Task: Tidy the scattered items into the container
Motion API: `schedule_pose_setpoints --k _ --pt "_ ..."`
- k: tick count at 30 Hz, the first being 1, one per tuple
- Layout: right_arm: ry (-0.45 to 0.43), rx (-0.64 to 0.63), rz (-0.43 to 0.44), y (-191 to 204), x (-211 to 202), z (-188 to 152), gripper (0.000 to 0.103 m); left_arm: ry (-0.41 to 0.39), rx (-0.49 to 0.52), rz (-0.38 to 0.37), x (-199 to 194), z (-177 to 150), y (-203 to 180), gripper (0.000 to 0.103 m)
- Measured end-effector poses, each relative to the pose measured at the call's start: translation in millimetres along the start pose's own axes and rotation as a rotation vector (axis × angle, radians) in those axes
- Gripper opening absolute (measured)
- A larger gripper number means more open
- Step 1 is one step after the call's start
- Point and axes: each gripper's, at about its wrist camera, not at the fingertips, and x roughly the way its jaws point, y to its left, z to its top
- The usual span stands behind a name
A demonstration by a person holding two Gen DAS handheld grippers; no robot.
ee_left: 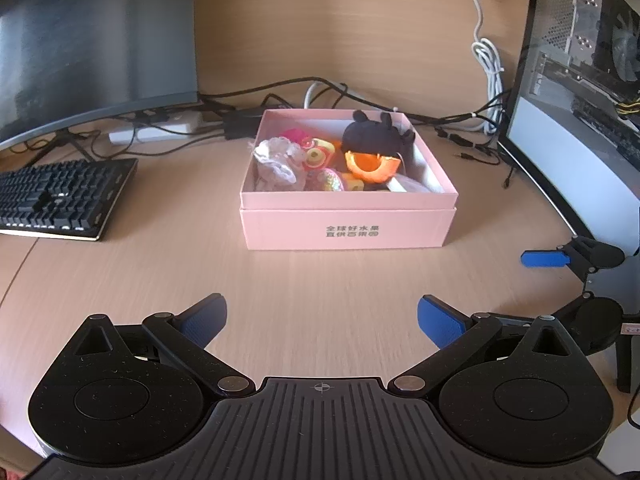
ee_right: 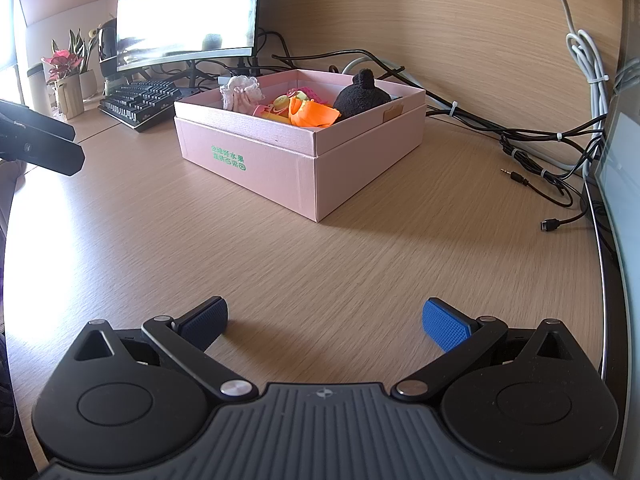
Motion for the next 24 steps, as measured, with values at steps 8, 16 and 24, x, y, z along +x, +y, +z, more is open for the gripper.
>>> schedule_pose_setpoints --k 8,16,24 --pt "0.0 0.0 0.0 -0.1 -0.1 -0.1 0.103 0.01 -0.002 -0.002 2.0 -0.3 0.7 0.103" --pt "0.0 0.0 0.0 0.0 -0.1 -0.1 0.103 0.017 -0.002 -0.001 3.2 -0.2 1.0 0.103" --pt "0.0 0.0 0.0 -0.1 -0.3 0.0 0.103 0.022 -0.004 -0.002 3.9 -1.1 0.9 0.103"
